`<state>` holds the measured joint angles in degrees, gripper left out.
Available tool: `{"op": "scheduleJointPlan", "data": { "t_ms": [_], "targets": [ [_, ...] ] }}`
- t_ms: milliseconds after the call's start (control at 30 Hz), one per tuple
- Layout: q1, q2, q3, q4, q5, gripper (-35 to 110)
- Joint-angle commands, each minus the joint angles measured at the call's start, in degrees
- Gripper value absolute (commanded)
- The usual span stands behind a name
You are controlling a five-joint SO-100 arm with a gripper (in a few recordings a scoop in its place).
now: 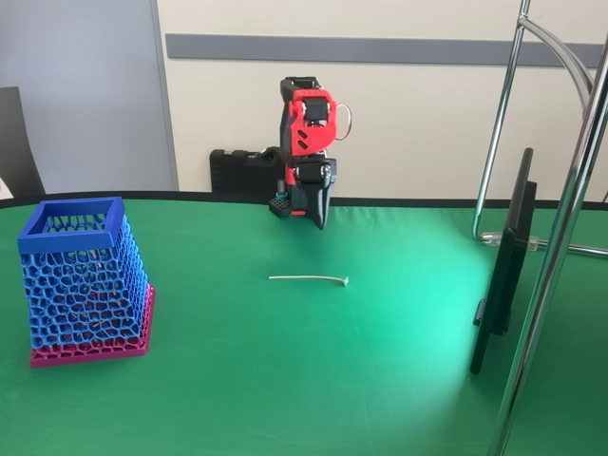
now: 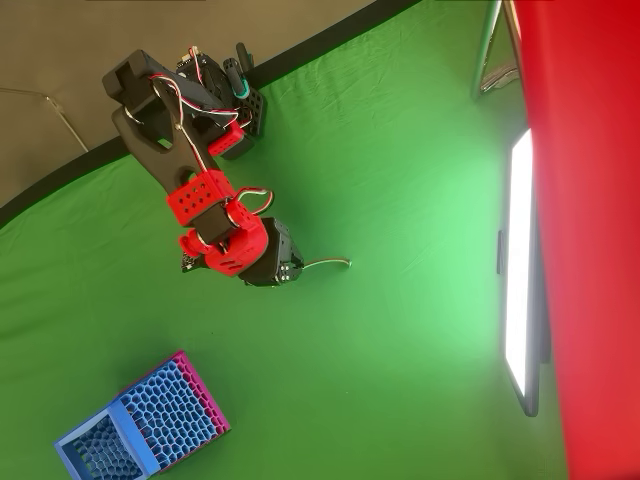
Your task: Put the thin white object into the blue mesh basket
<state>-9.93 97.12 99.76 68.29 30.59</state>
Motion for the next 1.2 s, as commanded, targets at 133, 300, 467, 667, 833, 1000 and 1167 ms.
{"op": "scheduleJointPlan", "data": {
  "t_ms": [133,300,467,667,833,1000,1167],
  "targets": [
    [-2.8,-7.4,-7.3,0.7,4.7,1],
    [-4.0,-12.4,-11.2,0.7,8.9,1],
    [-5.2,-16.6,-14.6,0.7,13.4,1],
    [-8.3,-19.5,-15.8,0.7,16.6,7],
    [-10.3,-19.9,-14.9,0.7,19.0,11],
    [-9.4,-19.8,-14.2,0.7,19.2,14],
    [-8.3,-19.5,-11.3,0.7,18.3,15]
  ]
}}
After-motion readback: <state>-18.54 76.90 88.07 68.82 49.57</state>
